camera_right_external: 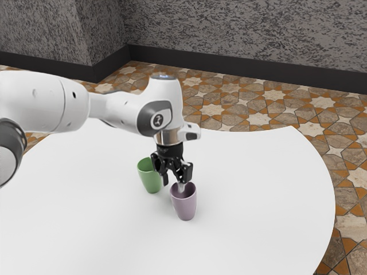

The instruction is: Place the right cup onto the left cup

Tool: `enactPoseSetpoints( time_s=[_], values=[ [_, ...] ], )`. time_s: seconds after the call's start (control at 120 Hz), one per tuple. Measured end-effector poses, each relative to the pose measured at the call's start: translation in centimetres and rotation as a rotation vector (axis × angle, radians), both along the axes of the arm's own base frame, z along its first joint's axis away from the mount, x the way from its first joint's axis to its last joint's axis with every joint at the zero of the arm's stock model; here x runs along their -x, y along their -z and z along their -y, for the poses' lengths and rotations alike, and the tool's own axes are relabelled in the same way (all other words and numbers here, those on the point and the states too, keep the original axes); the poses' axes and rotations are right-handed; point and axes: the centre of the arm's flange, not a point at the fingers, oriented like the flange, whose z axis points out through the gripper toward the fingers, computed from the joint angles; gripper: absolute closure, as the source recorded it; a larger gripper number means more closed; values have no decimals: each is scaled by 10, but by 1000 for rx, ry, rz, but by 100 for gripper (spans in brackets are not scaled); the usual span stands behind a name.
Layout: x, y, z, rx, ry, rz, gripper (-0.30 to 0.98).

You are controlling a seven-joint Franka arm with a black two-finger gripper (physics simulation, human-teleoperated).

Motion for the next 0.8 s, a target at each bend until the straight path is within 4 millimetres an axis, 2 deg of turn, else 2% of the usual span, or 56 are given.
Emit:
enactPoseSetpoints(
  time_s=[0.2,0.575,0.8],
  values=[
    [-4,7,1,0,-1,3,34],
    [-4,6,3,3,-8,9,65],
    [-5,5,1,2,-13,11,75]
  ],
)
